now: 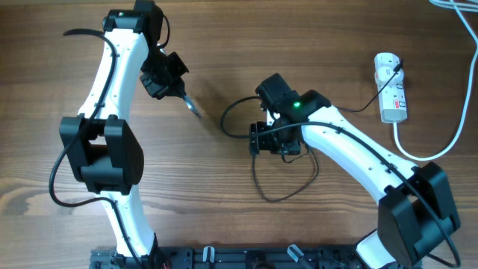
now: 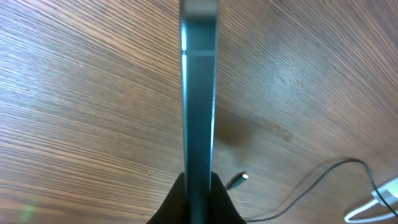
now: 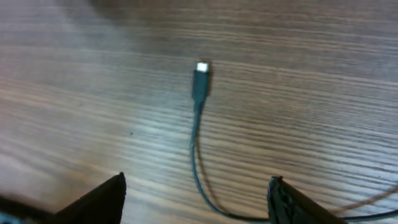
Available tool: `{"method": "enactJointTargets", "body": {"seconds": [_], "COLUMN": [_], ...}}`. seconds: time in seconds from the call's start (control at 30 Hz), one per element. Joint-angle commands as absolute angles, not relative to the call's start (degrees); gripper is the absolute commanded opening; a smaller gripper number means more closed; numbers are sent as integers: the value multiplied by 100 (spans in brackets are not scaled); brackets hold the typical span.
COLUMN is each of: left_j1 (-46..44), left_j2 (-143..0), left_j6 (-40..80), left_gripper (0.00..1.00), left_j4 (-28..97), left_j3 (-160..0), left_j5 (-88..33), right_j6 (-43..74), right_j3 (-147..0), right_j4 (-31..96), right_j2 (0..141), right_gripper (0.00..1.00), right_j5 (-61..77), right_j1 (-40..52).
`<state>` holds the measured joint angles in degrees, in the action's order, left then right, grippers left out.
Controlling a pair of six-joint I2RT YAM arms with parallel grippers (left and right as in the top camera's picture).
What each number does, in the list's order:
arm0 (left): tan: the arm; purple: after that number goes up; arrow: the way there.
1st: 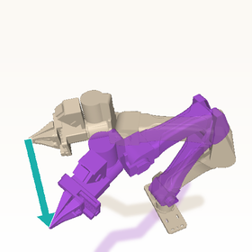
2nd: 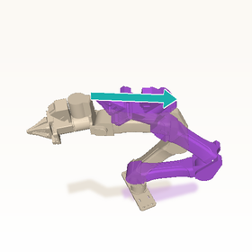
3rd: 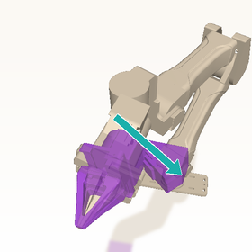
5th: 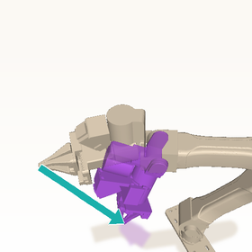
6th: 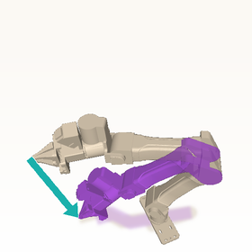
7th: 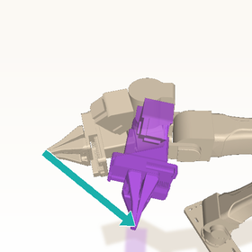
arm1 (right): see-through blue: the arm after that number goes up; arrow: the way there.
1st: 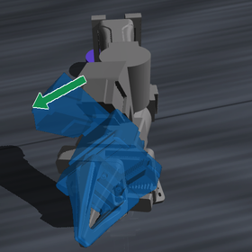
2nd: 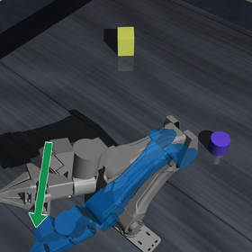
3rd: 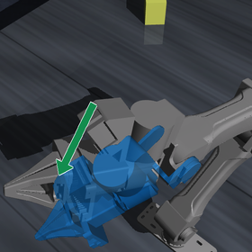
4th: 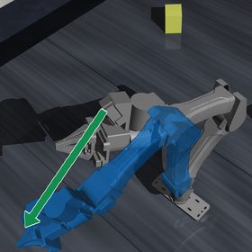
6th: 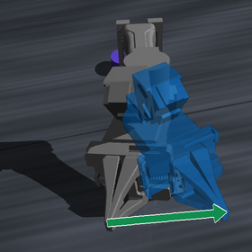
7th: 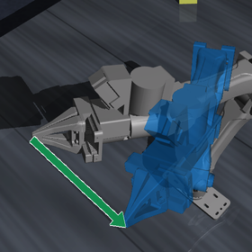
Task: Plug charger to phone and switch on socket
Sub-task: 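Move the right gripper down and grasp the black USB-C cable plug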
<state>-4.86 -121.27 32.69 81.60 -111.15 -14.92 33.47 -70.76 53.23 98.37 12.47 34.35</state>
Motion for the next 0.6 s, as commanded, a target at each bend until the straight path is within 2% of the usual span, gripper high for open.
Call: {"method": "enactJointTargets", "body": {"seconds": [0.0, 0.13, 0.33, 0.4, 0.57], "left_j1": [-460, -460, -460, -460, -460], "left_j2": [-11948, -11948, -11948, -11948, -11948], "left_j6": [3395, 3395, 3559, 3568, 3566], "left_gripper": [4, 4, 4, 4, 4], "left_j4": [8136, 8138, 8132, 8117, 8123], "left_j3": [-11185, -11181, -11177, -11177, -11177], "left_j5": [-1210, -1203, -1210, -1210, -1210], "right_j6": [4270, 4519, 4668, 4665, 4880], "right_j3": [-6851, -6768, -6759, -6759, -6757], "right_j4": [5015, 4648, 4506, 4456, 4265], "right_j2": [9922, 10018, 10571, 10709, 10761], "right_gripper": [69, 63, 61, 56, 55], "right_j5": [379, 84, 54, 174, 196], "right_j1": [3686, 3900, 3922, 3975, 4211]}}
